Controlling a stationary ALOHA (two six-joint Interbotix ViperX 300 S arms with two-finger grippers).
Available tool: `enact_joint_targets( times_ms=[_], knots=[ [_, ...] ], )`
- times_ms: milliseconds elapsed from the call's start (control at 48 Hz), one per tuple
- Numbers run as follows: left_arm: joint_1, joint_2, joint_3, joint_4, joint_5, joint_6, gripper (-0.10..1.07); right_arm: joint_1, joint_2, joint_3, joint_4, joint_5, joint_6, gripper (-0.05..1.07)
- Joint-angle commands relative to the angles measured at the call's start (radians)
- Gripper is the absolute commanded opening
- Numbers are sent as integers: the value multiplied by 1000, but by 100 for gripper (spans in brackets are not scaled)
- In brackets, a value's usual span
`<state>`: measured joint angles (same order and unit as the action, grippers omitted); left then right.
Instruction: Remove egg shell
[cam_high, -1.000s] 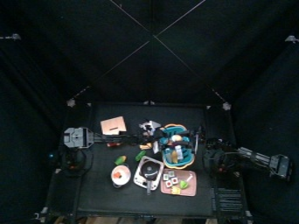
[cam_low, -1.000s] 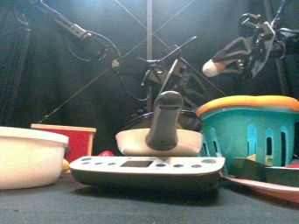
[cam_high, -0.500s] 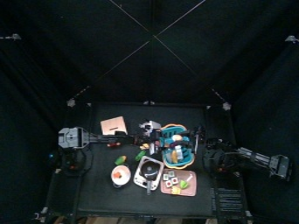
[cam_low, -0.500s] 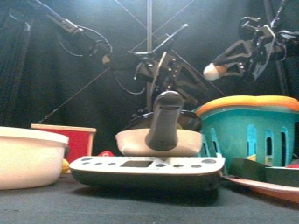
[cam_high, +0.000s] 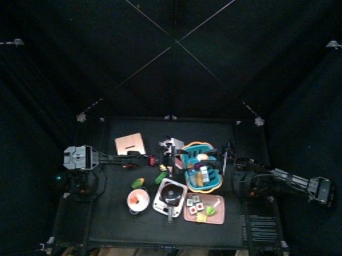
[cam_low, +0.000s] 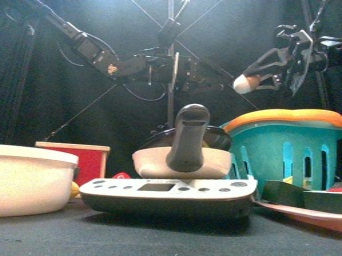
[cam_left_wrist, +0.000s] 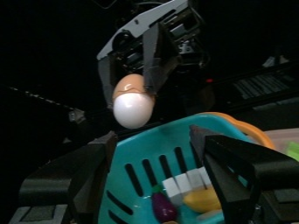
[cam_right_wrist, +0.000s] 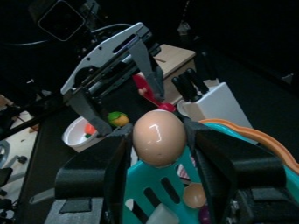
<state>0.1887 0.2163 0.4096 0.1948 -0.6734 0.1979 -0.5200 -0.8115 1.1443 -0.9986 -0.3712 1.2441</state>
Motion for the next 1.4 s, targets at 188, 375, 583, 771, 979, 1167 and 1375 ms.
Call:
enact_joint_targets(
  times_ms=[188,375,583,771,979,1167,1375],
  knots=[
    [-38,43,-74,-127,-60,209,99,2,0,-12,9,-5,-2,59],
    [-60,78,-118,-130,-67,293,99,2,0,-12,9,-5,-2,59],
    [-69,101,-158,-132,-67,359,99,2,0,-12,11,-5,-2,59],
    [-63,103,-160,-141,-67,422,99,2,0,-12,11,-5,-2,59],
    [-63,103,-160,-184,-67,479,98,2,0,-12,11,-5,-2,59],
    [-63,103,-158,-218,-78,517,98,2,0,-12,11,-5,-2,59],
    [-64,104,-155,-250,-100,551,97,2,0,-12,11,-5,-2,59]
  ],
)
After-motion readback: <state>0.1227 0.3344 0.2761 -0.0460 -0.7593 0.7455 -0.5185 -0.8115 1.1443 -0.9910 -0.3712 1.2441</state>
